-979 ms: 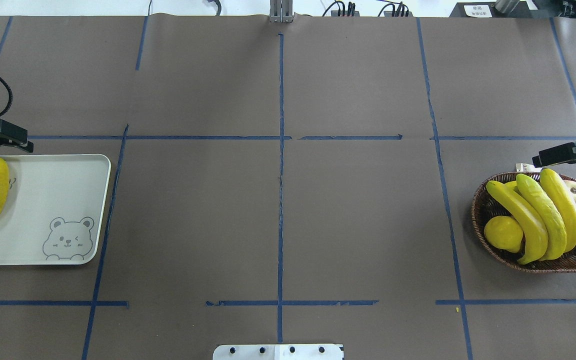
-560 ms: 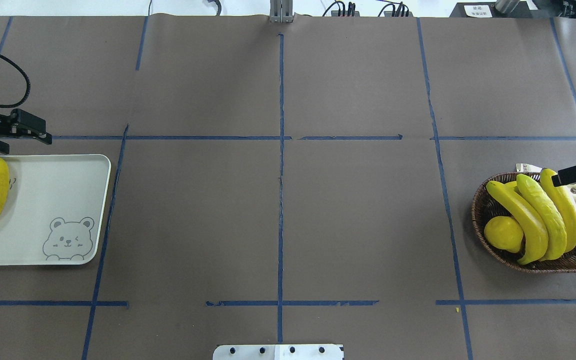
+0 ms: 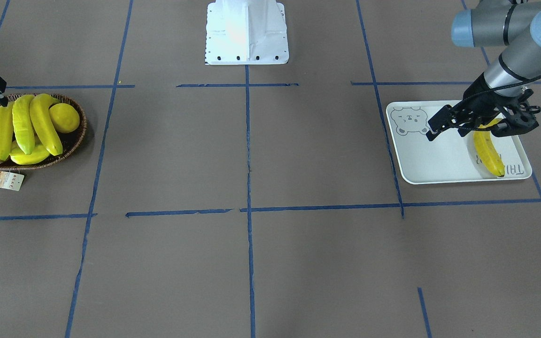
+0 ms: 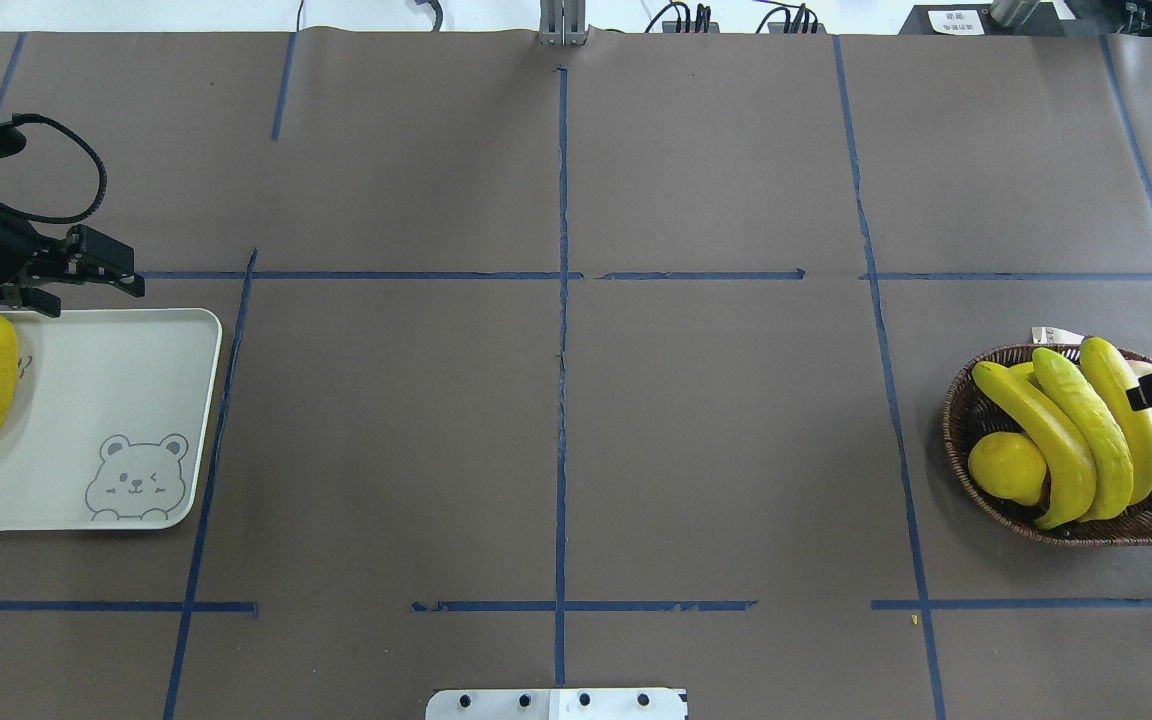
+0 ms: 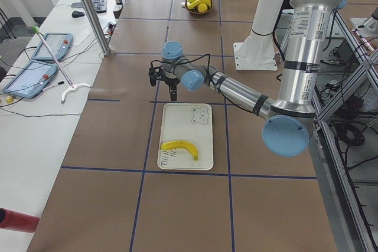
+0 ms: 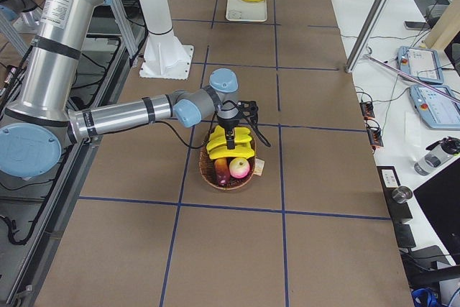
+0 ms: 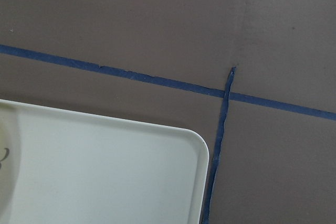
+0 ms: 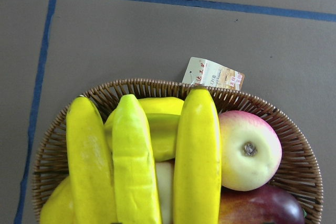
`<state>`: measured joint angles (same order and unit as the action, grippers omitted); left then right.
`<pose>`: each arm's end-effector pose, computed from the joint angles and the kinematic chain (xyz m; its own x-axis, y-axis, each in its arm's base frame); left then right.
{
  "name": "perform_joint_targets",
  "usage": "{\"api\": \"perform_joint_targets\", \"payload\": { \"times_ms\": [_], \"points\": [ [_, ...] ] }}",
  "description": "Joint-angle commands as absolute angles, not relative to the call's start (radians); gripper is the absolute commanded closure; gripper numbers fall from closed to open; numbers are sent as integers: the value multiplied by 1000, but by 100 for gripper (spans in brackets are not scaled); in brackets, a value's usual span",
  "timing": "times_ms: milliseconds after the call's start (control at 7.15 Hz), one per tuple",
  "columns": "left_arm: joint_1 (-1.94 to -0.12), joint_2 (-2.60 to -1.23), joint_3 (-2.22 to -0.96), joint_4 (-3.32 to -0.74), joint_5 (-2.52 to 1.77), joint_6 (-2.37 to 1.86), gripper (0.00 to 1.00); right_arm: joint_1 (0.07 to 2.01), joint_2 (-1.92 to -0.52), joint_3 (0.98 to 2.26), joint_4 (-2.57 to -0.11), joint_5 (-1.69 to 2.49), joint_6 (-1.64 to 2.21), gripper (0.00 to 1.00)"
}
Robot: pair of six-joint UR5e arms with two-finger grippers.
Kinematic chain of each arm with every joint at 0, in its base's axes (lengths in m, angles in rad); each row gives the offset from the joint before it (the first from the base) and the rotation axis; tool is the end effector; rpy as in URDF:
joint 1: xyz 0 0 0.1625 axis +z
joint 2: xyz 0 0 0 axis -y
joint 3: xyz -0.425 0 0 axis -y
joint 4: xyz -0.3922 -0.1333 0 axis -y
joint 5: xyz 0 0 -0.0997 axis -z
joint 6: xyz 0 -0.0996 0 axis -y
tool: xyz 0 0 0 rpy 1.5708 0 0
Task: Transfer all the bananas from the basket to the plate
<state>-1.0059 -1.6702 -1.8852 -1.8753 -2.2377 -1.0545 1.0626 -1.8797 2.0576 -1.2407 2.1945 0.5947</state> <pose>0.2220 -0.4842 0.4210 0.5706 -0.1757 -0.8022 0.1887 0.9788 -0.0801 -0.1209 -0.3714 0.5201 0.7111 -0.1051 0.6952 0.0323 0.9926 0.1170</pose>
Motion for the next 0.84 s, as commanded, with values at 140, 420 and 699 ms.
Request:
{"api": "perform_joint_targets", "payload": {
  "times_ms": [140,420,699],
  "points": [
    [-1002,-1690,-1887,-1876,-2237,-1083,1,1062,-1884,1982,-1236,2268,553,22],
    [-993,-1698,-1887,-1876,-2235,-1088,1,1062,-1881,1953,-1227,2302,540,26],
    [-991,-1698,-1887,-1876,-2235,-1088,1,1062,-1881,1950,-1227,2318,532,32]
  ]
}}
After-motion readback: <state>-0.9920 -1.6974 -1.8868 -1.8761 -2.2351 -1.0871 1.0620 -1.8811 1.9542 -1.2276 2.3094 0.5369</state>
